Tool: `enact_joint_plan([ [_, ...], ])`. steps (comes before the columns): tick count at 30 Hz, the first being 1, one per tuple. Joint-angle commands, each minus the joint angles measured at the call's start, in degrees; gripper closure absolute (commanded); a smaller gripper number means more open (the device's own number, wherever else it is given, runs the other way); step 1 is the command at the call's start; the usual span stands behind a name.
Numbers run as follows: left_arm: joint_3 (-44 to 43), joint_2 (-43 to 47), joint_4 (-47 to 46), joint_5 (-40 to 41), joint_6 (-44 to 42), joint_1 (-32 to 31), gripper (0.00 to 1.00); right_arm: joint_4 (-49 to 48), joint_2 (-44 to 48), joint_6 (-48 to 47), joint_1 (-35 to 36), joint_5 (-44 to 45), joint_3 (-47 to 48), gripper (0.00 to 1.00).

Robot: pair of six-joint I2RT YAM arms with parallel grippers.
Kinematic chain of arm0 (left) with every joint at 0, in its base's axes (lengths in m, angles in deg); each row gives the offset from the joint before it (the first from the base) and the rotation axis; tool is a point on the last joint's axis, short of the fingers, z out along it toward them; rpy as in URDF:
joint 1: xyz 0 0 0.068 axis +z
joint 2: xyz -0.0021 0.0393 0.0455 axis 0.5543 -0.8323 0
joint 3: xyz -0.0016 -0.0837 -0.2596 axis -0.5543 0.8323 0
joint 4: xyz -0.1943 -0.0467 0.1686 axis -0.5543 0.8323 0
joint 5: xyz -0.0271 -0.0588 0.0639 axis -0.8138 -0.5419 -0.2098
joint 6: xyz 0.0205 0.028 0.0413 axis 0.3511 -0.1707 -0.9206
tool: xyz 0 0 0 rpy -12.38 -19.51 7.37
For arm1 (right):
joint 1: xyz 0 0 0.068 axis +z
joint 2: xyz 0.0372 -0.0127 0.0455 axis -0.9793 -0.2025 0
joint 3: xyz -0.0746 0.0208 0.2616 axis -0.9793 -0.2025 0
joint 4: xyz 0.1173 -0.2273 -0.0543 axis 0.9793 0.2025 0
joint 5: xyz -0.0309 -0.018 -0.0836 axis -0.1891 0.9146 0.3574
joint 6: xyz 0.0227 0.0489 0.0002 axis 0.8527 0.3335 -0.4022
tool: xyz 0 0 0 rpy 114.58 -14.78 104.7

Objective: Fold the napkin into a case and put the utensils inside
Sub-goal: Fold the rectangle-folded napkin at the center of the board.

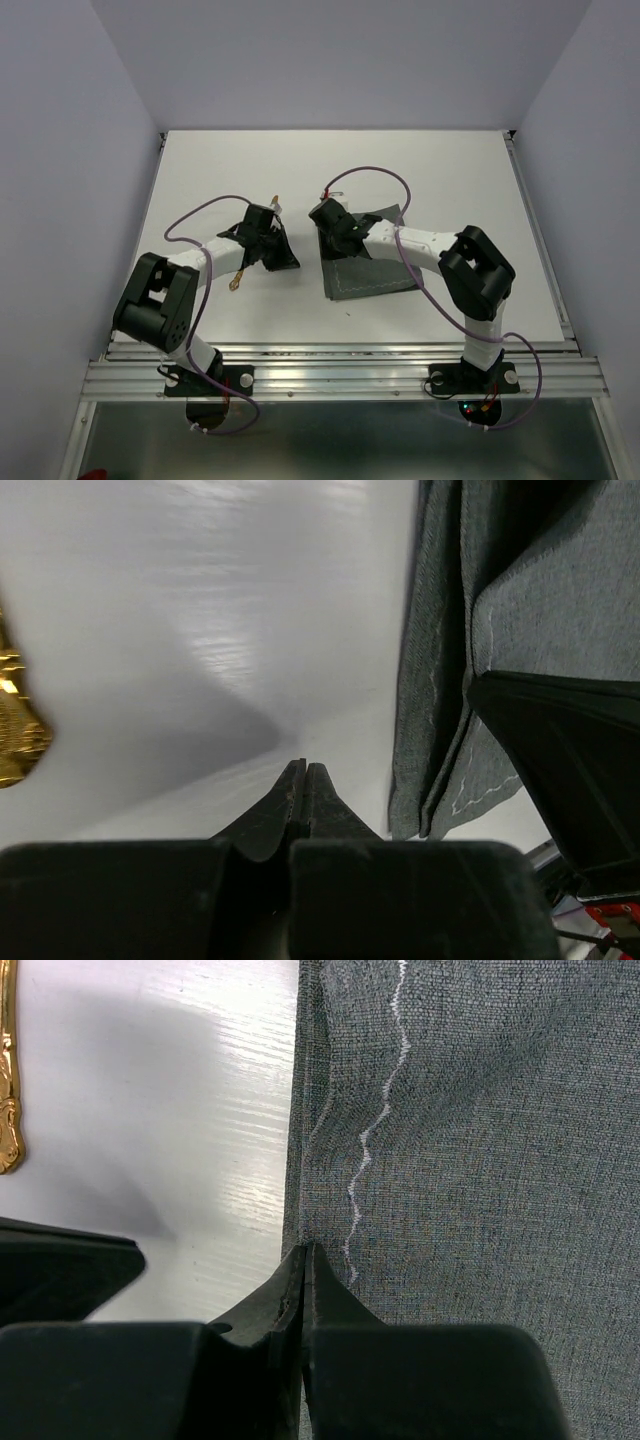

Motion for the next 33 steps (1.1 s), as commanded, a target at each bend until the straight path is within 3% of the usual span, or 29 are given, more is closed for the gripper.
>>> enact_joint_plan([
  [1, 1.0, -1.5, -5.4, -3.0, 2.6, -3.4, 1.0, -2.4, 0.1, -0.2, 0.3, -0.5, 2.3, 0.99],
  [11, 0.9, -8.2, -11.0, -5.5, 5.3, -7.2, 1.0, -2.6, 1.2, -0.4, 0.3, -0.7, 2.5, 0.99],
  [33, 1.4, -10.7, -13.8, -8.1, 5.4, -7.3, 1.0, -2.4, 0.9, -0.4, 0.3, -0.6, 5.4, 0.99],
])
